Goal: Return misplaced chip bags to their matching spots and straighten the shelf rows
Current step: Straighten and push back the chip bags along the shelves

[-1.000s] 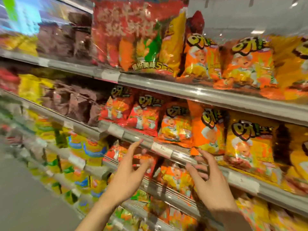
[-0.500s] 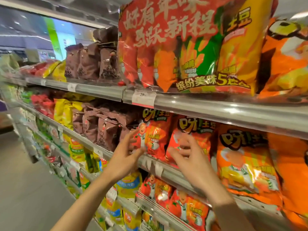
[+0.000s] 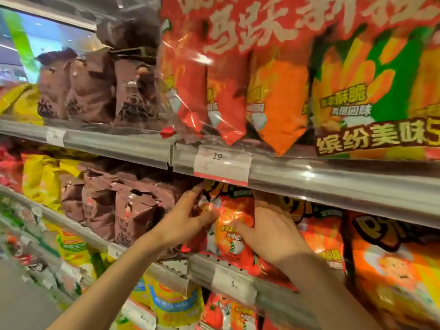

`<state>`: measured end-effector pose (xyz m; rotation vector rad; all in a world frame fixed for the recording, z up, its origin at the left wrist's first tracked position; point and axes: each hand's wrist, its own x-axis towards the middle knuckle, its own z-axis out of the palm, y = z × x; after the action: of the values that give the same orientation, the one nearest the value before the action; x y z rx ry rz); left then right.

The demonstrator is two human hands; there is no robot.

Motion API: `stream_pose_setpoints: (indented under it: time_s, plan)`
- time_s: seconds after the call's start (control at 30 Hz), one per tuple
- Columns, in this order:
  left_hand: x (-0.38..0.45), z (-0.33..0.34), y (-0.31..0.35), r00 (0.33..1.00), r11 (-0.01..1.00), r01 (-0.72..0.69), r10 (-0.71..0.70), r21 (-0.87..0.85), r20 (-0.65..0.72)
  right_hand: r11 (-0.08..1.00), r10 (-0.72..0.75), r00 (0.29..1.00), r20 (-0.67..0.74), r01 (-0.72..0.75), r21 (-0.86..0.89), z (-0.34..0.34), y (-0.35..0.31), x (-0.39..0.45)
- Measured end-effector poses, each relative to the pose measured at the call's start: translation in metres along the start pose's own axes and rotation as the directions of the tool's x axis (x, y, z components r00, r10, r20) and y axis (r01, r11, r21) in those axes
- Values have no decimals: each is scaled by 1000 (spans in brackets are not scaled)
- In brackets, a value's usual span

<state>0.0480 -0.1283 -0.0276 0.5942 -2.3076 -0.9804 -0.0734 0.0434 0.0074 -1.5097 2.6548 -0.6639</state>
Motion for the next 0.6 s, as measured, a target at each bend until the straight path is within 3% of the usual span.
stream_pose_setpoints:
  time_s: [0.17, 0.27, 0.5, 0.6]
  plan:
    - [20, -10, -13, 990, 994, -107, 104, 22, 98, 991, 118, 993, 11, -117, -57, 1, -16, 1]
    - [28, -15, -17, 973, 988, -151, 157, -43, 169, 990, 139, 990, 11, -139, -6, 3, -25, 0]
    - [35, -16, -19, 935, 952, -153, 227, -265, 274, 990, 131, 976, -172, -118, 82, 16, -31, -4]
    - [36, -16, -19, 926, 945, -121, 218, -305, 308, 991, 135, 964, -227, -132, 28, 19, -33, -10]
